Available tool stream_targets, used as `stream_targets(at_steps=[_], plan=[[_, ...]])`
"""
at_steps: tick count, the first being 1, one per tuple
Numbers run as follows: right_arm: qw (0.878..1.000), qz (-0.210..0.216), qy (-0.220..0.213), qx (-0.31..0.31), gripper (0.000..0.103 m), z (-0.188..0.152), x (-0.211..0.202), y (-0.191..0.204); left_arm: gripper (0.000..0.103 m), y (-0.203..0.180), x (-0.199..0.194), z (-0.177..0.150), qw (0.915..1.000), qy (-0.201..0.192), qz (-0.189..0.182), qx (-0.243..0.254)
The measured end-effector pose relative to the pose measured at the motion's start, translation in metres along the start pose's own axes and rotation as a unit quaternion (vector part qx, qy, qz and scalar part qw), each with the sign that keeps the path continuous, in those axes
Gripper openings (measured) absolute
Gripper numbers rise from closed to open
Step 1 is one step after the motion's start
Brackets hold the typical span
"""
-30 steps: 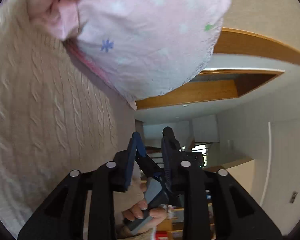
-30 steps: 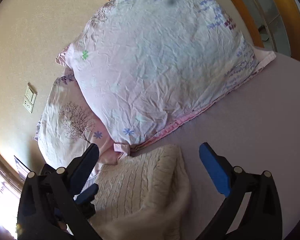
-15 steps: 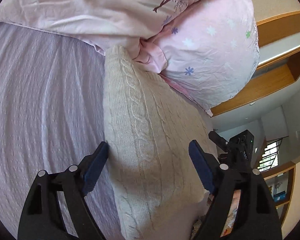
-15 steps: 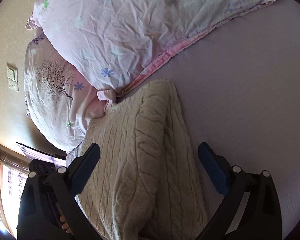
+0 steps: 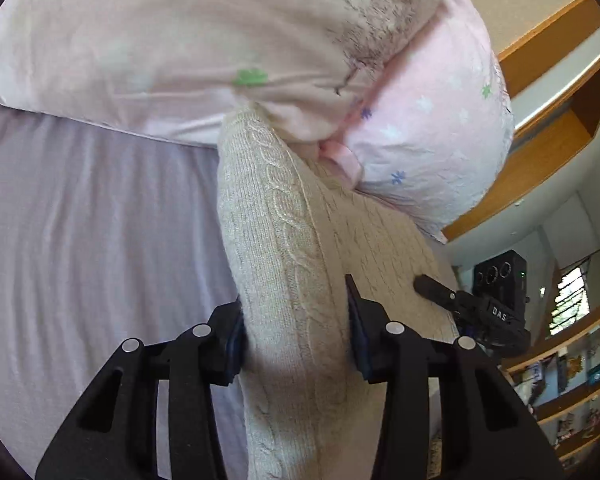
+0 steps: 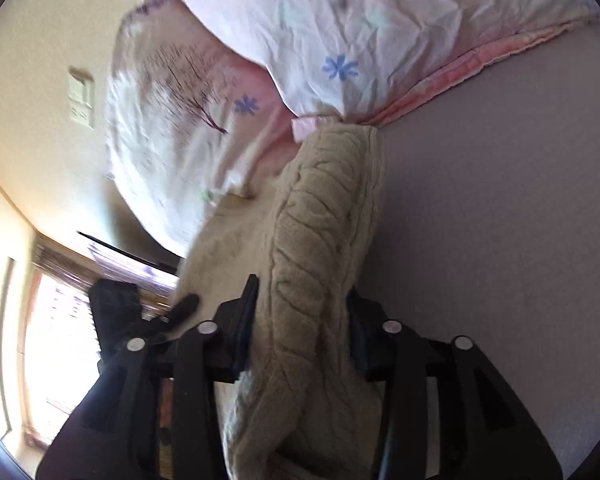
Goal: Fold small clothes
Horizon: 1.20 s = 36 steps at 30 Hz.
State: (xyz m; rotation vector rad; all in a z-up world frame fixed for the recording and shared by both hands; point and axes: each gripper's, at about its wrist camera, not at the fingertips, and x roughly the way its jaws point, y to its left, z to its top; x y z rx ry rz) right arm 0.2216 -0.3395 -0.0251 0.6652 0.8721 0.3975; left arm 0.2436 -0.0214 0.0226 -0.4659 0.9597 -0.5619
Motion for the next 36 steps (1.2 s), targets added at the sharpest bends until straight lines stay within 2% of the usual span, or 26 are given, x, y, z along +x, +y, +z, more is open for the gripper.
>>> stream_targets(at_steps=[1, 3, 5, 6, 7, 8, 11, 13, 14, 16, 17, 18, 19, 20, 22, 23, 24, 28, 31, 33, 36], plan=[[1.0, -0.003, -0.018, -0.007, 0.058, -0.001, -0.008, 0.002, 0.047, 0.006, -0.005, 0.001, 0.9999, -0.005, 0.012, -0.006], [0.998, 0.018, -0.053, -0.015, 0.065, -0.003, -0.028, 0.004, 0.048, 0.012, -0.016, -0.002, 0.9996, -0.018, 0.02, -0.008], [0.998, 0.031, -0.054, -0.024, 0.067, -0.005, -0.035, 0.005, 0.057, 0.005, -0.033, -0.009, 0.9977, -0.046, 0.042, 0.025], [0.998, 0.034, -0.032, -0.032, 0.06, -0.005, -0.031, 0.005, 0.063, 0.001, -0.041, -0.014, 0.9963, -0.055, 0.052, 0.04], [0.998, 0.037, -0.004, -0.044, 0.042, -0.007, -0.023, 0.009, 0.064, -0.003, -0.048, -0.019, 0.9952, -0.063, 0.054, 0.052], [0.999, 0.017, 0.006, -0.045, 0.012, -0.008, -0.017, 0.01, 0.064, -0.007, -0.054, -0.025, 0.9945, -0.066, 0.052, 0.062], [0.998, -0.048, -0.039, -0.027, 0.01, -0.004, -0.019, 0.0, 0.064, -0.021, -0.062, -0.043, 0.9917, -0.068, 0.053, 0.095], [0.996, -0.068, -0.049, -0.026, 0.011, -0.004, -0.02, -0.002, 0.065, -0.028, -0.061, -0.057, 0.9883, -0.066, 0.072, 0.118], [0.996, -0.07, -0.047, -0.034, 0.013, -0.005, -0.021, 0.002, 0.066, -0.028, -0.061, -0.064, 0.9868, -0.063, 0.083, 0.124], [0.993, -0.095, -0.06, -0.043, 0.036, -0.013, -0.031, 0.019, 0.071, -0.027, -0.06, -0.076, 0.9854, -0.053, 0.101, 0.126], [0.99, -0.105, -0.073, -0.056, 0.076, -0.022, -0.044, 0.026, 0.074, -0.027, -0.059, -0.082, 0.985, -0.051, 0.107, 0.125], [0.986, -0.111, -0.099, -0.077, 0.101, -0.035, -0.057, 0.04, 0.084, -0.027, -0.06, -0.087, 0.9839, -0.051, 0.118, 0.125], [0.98, -0.118, -0.126, -0.101, 0.101, -0.051, -0.068, 0.053, 0.098, -0.028, -0.061, -0.092, 0.9806, -0.056, 0.14, 0.125], [0.972, -0.136, -0.144, -0.123, 0.101, -0.067, -0.078, 0.064, 0.102, -0.029, -0.062, -0.098, 0.9749, -0.065, 0.172, 0.125], [0.953, -0.208, -0.161, -0.153, 0.101, -0.098, -0.089, 0.078, 0.102, -0.033, -0.06, -0.108, 0.9647, -0.071, 0.214, 0.135], [0.944, -0.239, -0.158, -0.167, 0.101, -0.111, -0.088, 0.083, 0.102, -0.034, -0.057, -0.111, 0.9626, -0.061, 0.225, 0.139], [0.939, -0.25, -0.147, -0.183, 0.101, -0.124, -0.085, 0.084, 0.102, -0.033, -0.053, -0.114, 0.9621, -0.05, 0.23, 0.138], [0.941, -0.27, -0.09, -0.185, 0.101, -0.149, -0.046, 0.078, 0.102, -0.03, -0.037, -0.122, 0.96, -0.028, 0.243, 0.137], [0.945, -0.274, -0.064, -0.165, 0.101, -0.154, -0.027, 0.075, 0.102, -0.031, -0.026, -0.127, 0.9524, -0.018, 0.267, 0.146], [0.946, -0.274, -0.057, -0.161, 0.101, -0.155, -0.019, 0.076, 0.102, -0.033, -0.019, -0.131, 0.946, -0.012, 0.282, 0.16], [0.941, -0.291, -0.057, -0.163, 0.101, -0.161, -0.009, 0.081, 0.102, -0.037, -0.013, -0.133, 0.9423, 0.002, 0.285, 0.175]])
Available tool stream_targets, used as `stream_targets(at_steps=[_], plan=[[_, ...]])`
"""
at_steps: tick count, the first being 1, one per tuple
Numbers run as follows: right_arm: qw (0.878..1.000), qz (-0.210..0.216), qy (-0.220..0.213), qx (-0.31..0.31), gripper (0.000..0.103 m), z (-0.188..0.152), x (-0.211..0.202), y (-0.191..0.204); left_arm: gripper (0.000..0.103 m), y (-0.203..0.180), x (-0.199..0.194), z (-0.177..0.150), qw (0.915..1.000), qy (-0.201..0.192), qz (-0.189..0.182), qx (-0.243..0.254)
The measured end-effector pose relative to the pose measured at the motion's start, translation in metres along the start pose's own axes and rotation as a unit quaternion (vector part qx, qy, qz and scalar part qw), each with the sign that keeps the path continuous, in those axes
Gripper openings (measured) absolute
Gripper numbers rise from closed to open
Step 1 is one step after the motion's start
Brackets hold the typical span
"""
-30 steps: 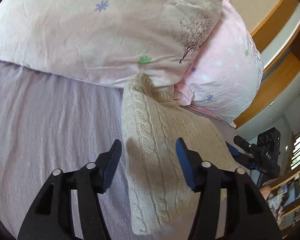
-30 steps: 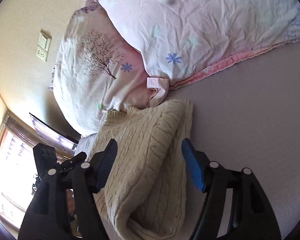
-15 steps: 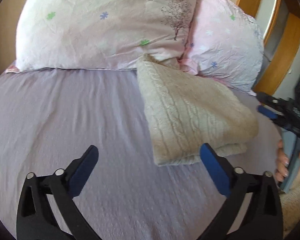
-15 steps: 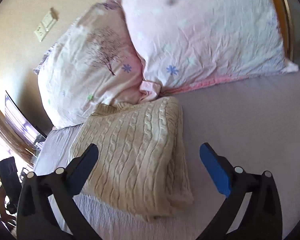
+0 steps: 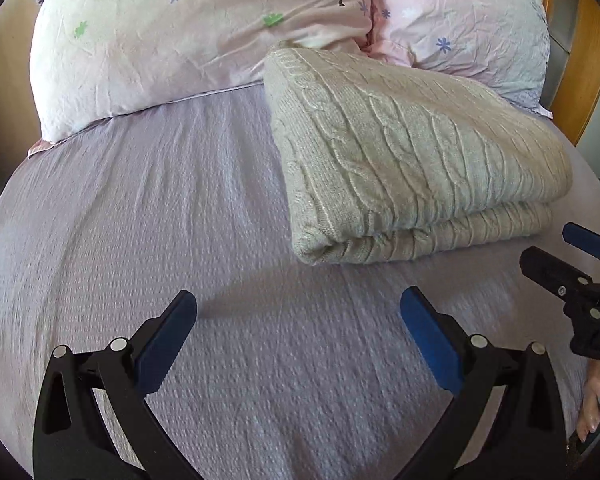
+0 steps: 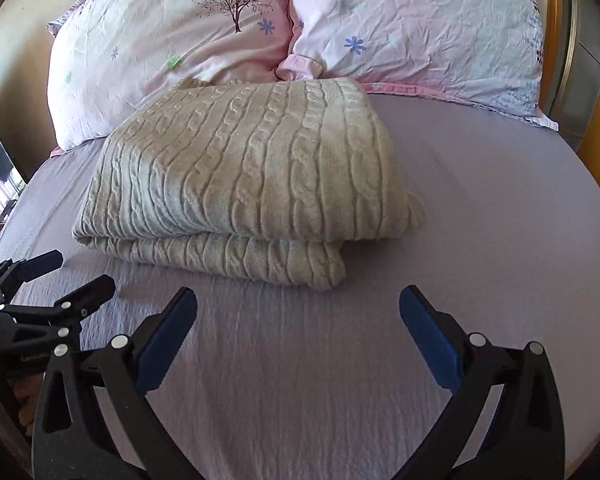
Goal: Fold small clothes
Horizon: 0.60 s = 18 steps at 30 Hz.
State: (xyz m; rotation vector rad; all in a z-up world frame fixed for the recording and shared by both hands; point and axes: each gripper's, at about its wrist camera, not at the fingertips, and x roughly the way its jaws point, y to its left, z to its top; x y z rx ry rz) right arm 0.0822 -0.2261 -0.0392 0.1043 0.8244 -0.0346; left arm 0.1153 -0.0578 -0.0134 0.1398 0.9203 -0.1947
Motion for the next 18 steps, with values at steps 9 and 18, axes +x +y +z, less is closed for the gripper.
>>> stream_targets(at_steps=[9, 18], plan=[[1.0, -0.015, 0.02, -0.003, 0.101, -0.0013, 0.003, 0.0029, 0.102, 0.0002, 0.0015, -0.0005, 1.0, 0.005, 0.001, -0.002], [0.999, -0.028, 0.026, -0.013, 0.101, -0.0012, 0.0045, 0.0059, 0.102, 0.0002, 0.0015, -0.0008, 1.0, 0.005, 0.001, -0.002]])
